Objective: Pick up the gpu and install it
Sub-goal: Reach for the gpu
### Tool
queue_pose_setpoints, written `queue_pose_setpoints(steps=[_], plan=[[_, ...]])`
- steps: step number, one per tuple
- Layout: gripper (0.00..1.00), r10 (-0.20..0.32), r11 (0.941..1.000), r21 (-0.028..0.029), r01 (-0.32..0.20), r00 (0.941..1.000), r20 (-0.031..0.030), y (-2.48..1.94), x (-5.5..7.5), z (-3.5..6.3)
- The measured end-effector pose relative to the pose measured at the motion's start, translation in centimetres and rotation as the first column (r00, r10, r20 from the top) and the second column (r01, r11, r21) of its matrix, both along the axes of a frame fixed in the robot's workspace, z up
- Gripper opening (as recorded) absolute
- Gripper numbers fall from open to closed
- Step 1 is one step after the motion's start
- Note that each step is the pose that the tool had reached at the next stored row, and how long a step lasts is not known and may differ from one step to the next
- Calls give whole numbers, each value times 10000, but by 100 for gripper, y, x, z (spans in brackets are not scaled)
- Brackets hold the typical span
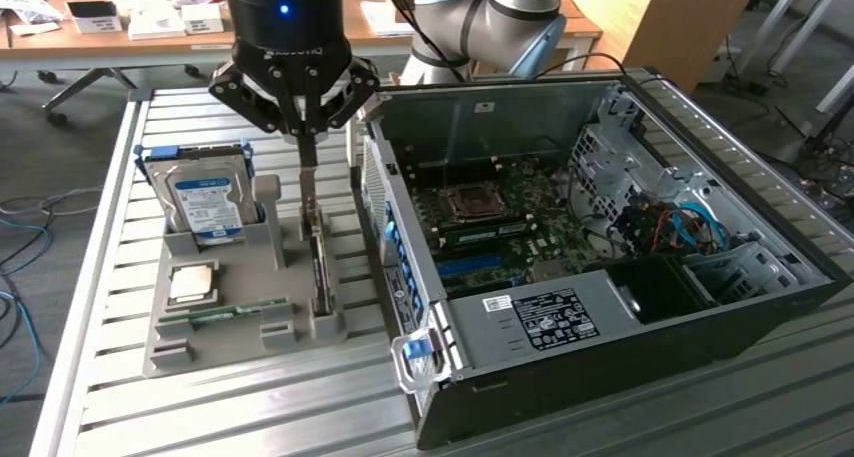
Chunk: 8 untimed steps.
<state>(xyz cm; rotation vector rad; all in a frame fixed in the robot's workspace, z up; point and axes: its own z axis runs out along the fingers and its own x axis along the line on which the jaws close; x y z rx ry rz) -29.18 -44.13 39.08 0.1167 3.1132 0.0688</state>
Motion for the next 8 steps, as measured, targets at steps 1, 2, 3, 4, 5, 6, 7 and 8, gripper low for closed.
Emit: queue_pose_setpoints(steps=[1,2,3,4,5,6,7,8], plan=[[11,-1,10000,-1,1,10000,0,-1,-7,0],[11,-1,10000,0,1,10000,0,-1,-13,-2],[11,0,10000,0,0,10000,-1,-2,-21,-2],[11,1,10000,0,-1,10000,0,-3,-29,-3],[11,1,10000,-1,-1,10000,-1,-7,-35,-3],[11,3,10000,-1,-3,10000,-2,-14,-37,-4],[11,2,10000,0,-2,10000,-2,-21,-40,-5],[11,0,10000,0,0,10000,-1,-25,-43,-6]])
